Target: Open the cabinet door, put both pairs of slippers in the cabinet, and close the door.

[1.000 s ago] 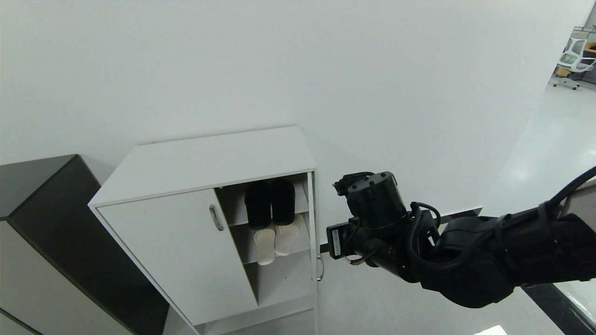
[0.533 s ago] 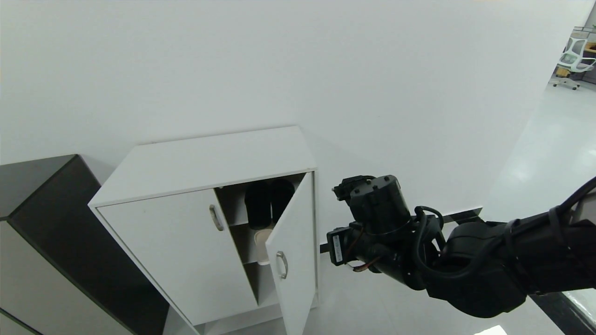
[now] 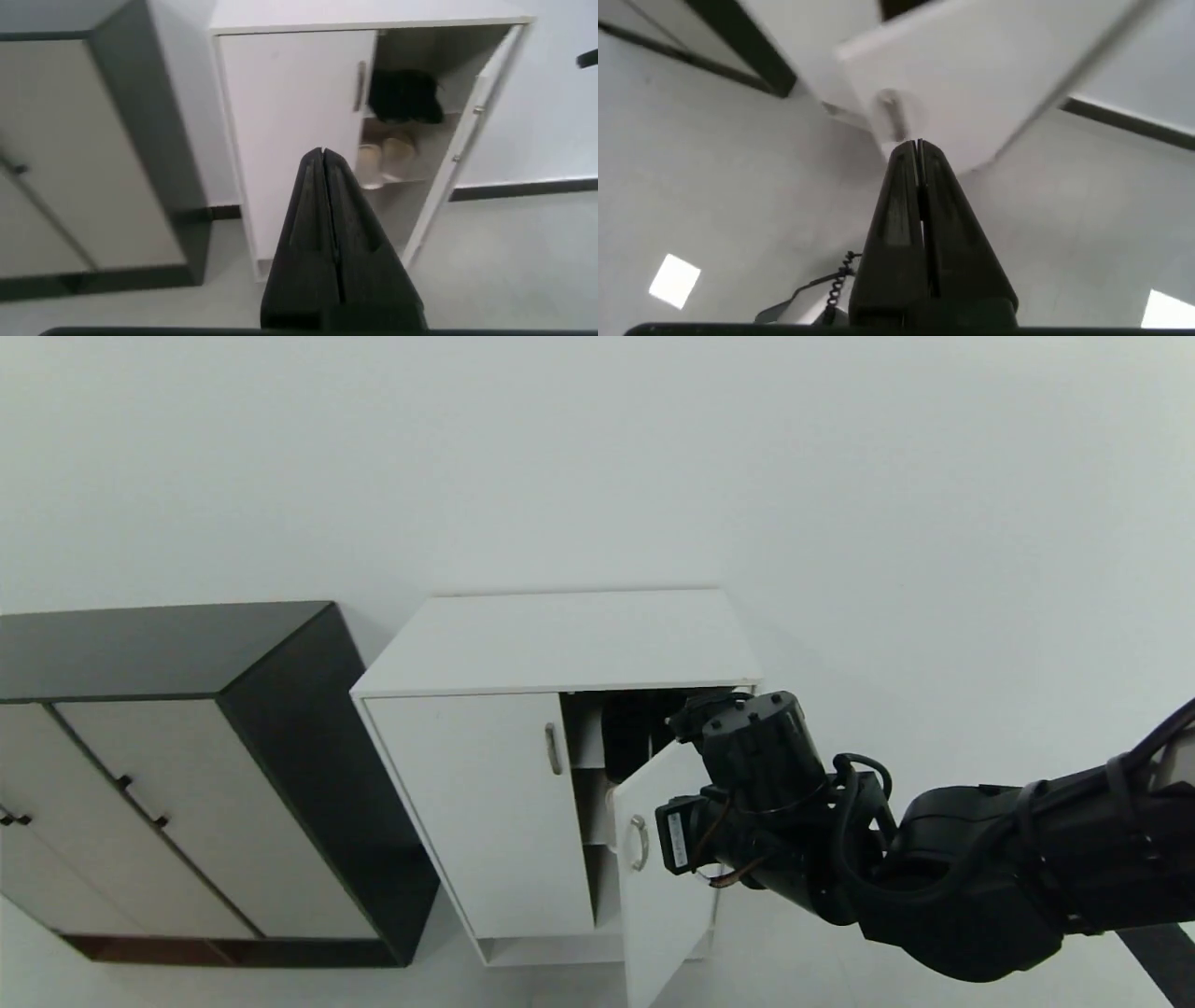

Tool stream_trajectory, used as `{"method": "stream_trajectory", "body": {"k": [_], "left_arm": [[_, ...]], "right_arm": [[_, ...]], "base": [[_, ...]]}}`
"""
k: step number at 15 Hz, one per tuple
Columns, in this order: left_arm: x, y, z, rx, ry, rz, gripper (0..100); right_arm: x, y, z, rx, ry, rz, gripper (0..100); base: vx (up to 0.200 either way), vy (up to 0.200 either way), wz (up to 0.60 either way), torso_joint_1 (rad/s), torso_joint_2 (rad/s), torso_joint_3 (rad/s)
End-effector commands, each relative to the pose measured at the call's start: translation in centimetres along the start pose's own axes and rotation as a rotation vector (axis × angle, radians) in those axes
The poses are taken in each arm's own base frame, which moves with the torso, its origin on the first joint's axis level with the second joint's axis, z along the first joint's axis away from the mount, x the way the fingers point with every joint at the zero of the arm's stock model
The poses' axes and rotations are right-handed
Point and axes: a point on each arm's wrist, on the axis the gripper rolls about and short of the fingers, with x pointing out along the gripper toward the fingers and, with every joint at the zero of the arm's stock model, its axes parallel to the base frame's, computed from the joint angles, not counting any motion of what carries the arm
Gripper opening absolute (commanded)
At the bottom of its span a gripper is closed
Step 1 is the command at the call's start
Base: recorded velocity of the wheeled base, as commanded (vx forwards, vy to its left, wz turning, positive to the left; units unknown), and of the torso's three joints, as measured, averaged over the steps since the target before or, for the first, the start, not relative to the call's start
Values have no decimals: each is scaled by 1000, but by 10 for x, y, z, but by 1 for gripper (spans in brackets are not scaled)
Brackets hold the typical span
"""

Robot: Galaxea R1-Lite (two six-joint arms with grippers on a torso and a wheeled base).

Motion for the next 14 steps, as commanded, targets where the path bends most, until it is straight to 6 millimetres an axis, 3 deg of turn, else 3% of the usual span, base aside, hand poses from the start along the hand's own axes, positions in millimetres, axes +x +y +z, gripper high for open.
{"method": "stream_trajectory", "body": {"k": [1, 4, 7, 9, 14], "left_arm": [[0, 0, 0, 0, 2, 1, 0], [0, 0, 0, 0, 2, 2, 0], [0, 0, 0, 1, 2, 1, 0], [0, 0, 0, 1, 2, 1, 0], [0, 0, 0, 3, 2, 1, 0]], "right_arm": [[-4, -2, 2, 5, -9, 9, 0], [-22, -27, -6, -55, -25, 214, 0], [-19, -64, -35, -143, 19, 261, 0], [-18, -74, -52, -143, 92, 334, 0], [1, -75, -70, -144, 119, 341, 0]], "base": [[0, 0, 0, 0, 0, 0], [0, 0, 0, 0, 0, 0], [0, 0, 0, 0, 0, 0], [200, 0, 0, 2, 0, 5], [160, 0, 0, 1, 1, 2]]}}
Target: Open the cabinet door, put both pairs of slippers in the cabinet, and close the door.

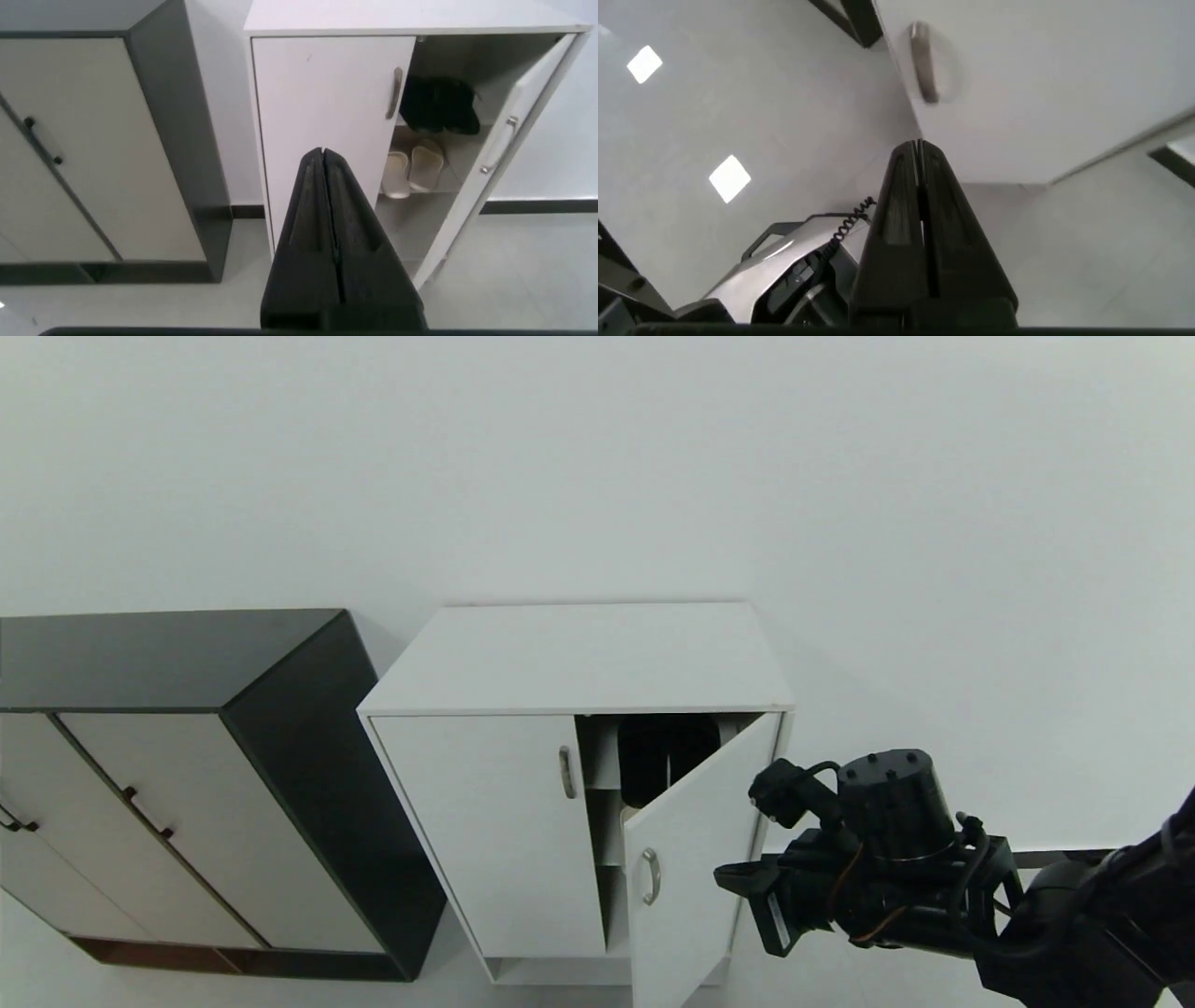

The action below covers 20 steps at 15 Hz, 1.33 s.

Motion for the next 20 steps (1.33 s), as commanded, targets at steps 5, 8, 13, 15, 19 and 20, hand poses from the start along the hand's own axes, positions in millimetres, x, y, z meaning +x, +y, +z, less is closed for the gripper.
{"method": "stream_trajectory", "body": {"k": [5, 8, 13, 15, 19, 20], "left_arm": [[0, 0, 0, 0, 0, 1, 0], [0, 0, 0, 0, 2, 1, 0], [0, 0, 0, -1, 0, 1, 0], [0, 0, 0, -1, 2, 1, 0], [0, 0, 0, -1, 3, 1, 0], [0, 0, 0, -1, 2, 1, 0]], "right_arm": [[28, 2, -7, -14, 17, 14, 0], [41, 3, 0, -15, -4, 17, 0], [53, 0, 7, 16, -26, 16, 0], [58, -2, 12, 16, -42, 14, 0], [69, -5, 20, 16, -62, 9, 0], [71, -9, 22, 17, -69, 1, 0]], "base": [[0, 0, 0, 0, 0, 0], [0, 0, 0, 0, 0, 0], [0, 0, 0, 0, 0, 0], [0, 0, 0, 0, 0, 0], [0, 0, 0, 0, 0, 0], [0, 0, 0, 0, 0, 0]]}}
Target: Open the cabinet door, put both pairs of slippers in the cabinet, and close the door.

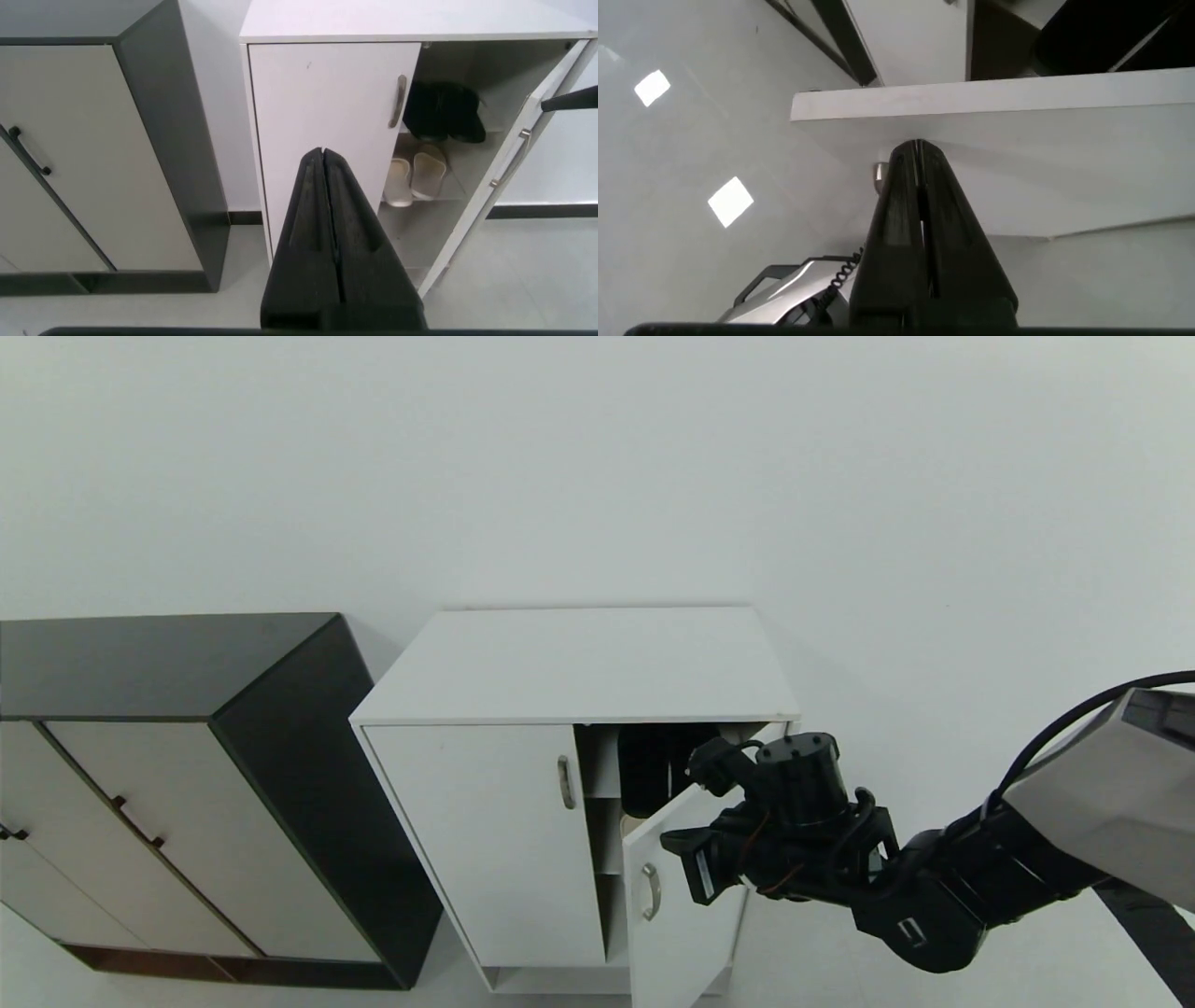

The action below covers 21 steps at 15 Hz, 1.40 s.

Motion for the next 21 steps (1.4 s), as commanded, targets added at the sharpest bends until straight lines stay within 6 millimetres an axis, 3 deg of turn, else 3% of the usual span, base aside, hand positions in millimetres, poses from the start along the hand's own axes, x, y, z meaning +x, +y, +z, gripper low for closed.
{"method": "stream_trajectory", "body": {"k": [1, 11, 17, 21], "left_arm": [[0, 0, 0, 0, 2, 1, 0], [0, 0, 0, 0, 0, 1, 0], [0, 0, 0, 0, 2, 1, 0], [0, 0, 0, 0, 2, 1, 0]], "right_arm": [[6, -3, -1, 3, 1, -5, 0], [34, -34, 16, 26, -54, -60, 0], [43, -65, 31, 53, -65, -118, 0], [47, -71, 32, 58, -59, -127, 0]], "base": [[0, 0, 0, 0, 0, 0], [0, 0, 0, 0, 0, 0], [0, 0, 0, 0, 0, 0], [0, 0, 0, 0, 0, 0]]}}
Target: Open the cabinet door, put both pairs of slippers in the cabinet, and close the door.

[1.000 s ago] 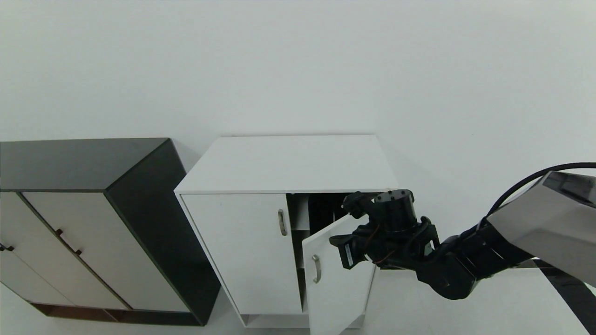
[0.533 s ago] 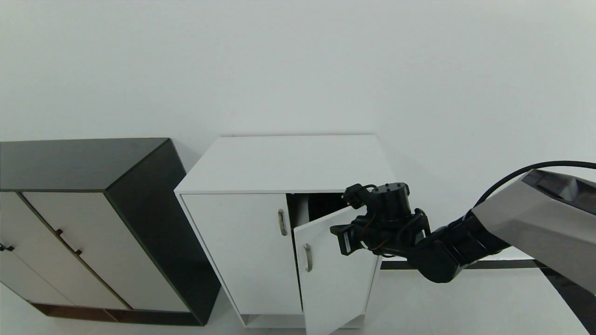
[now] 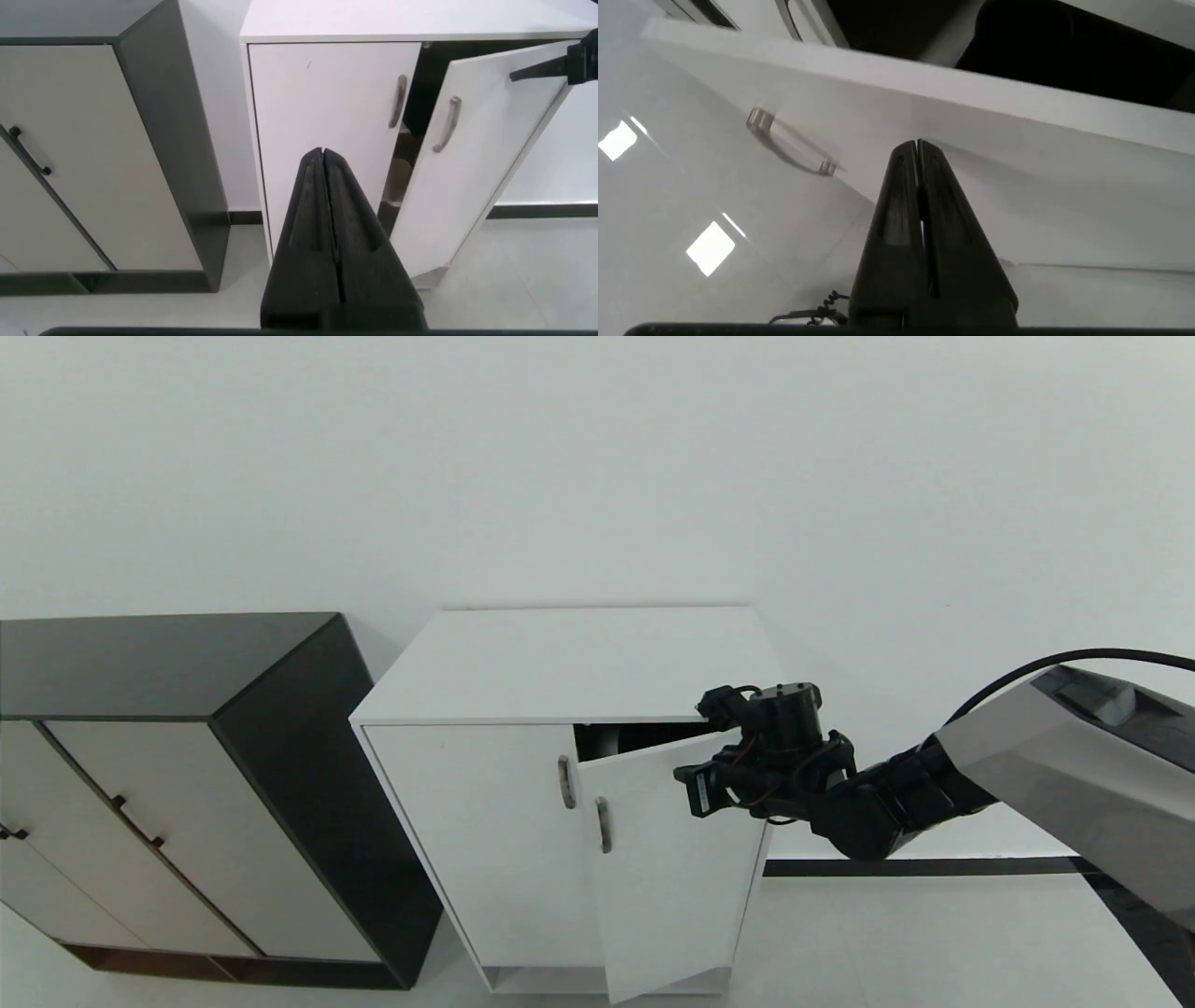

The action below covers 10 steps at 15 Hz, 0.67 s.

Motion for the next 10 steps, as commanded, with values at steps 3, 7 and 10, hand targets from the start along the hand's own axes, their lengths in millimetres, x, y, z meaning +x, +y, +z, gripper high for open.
{"method": "stream_trajectory", "body": {"k": [3, 7, 10], "left_arm": [[0, 0, 0, 0, 2, 1, 0], [0, 0, 0, -1, 2, 2, 0], [0, 0, 0, -1, 2, 2, 0]], "right_arm": [[5, -8, 1, 6, -3, -38, 0], [14, -11, 3, 5, -20, -96, 0], [17, -13, 5, 5, -26, -100, 0]], "base": [[0, 0, 0, 0, 0, 0], [0, 0, 0, 0, 0, 0], [0, 0, 0, 0, 0, 0]]}}
